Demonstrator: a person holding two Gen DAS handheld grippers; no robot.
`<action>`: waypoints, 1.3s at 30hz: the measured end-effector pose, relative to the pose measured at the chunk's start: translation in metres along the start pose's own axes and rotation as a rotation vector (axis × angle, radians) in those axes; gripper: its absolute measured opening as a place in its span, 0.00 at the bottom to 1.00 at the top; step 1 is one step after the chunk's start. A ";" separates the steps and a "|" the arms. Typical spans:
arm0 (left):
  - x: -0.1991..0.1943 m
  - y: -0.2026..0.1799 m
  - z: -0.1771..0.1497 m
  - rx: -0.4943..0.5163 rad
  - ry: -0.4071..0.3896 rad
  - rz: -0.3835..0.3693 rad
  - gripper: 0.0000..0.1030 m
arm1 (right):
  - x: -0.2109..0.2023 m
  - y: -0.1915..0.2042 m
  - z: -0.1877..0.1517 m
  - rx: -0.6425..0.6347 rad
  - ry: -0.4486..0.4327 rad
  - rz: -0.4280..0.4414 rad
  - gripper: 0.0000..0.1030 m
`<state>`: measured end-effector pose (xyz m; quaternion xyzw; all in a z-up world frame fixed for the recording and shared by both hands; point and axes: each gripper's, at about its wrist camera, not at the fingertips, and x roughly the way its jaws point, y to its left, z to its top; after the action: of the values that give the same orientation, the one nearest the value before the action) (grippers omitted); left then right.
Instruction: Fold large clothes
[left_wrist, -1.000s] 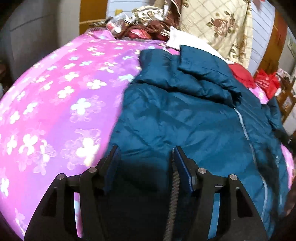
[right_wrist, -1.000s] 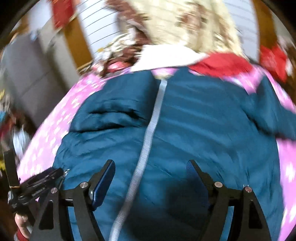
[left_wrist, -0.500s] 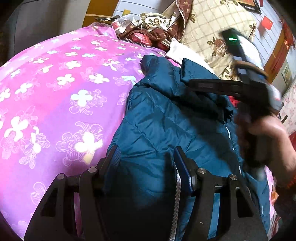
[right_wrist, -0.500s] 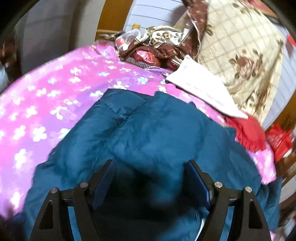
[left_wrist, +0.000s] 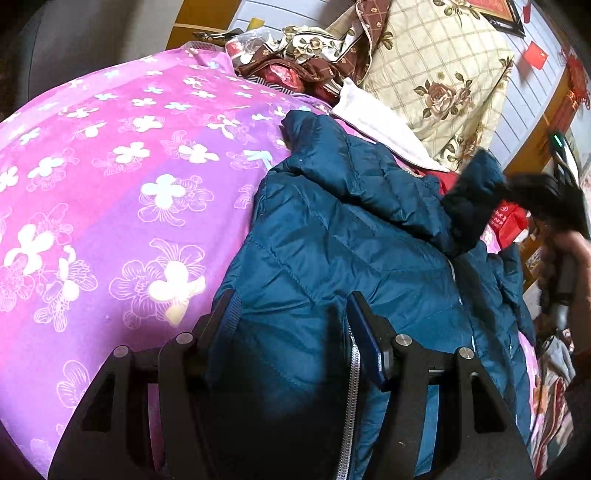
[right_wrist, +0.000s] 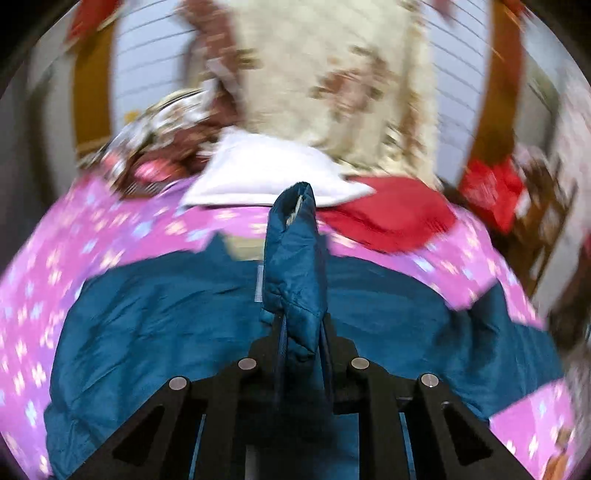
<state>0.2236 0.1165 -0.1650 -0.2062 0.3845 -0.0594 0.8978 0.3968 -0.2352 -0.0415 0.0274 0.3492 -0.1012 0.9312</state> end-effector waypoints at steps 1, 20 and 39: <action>0.000 0.000 0.000 0.002 0.000 0.002 0.58 | 0.003 -0.020 -0.002 0.039 0.019 0.003 0.15; 0.008 -0.009 0.000 0.047 0.025 0.069 0.59 | 0.010 -0.144 -0.070 0.308 0.087 0.188 0.38; 0.012 -0.015 0.000 0.082 0.035 0.106 0.61 | -0.002 -0.261 -0.097 0.495 0.046 0.265 0.41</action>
<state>0.2328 0.0998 -0.1674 -0.1477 0.4078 -0.0311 0.9005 0.2785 -0.4782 -0.1083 0.3017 0.3281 -0.0603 0.8932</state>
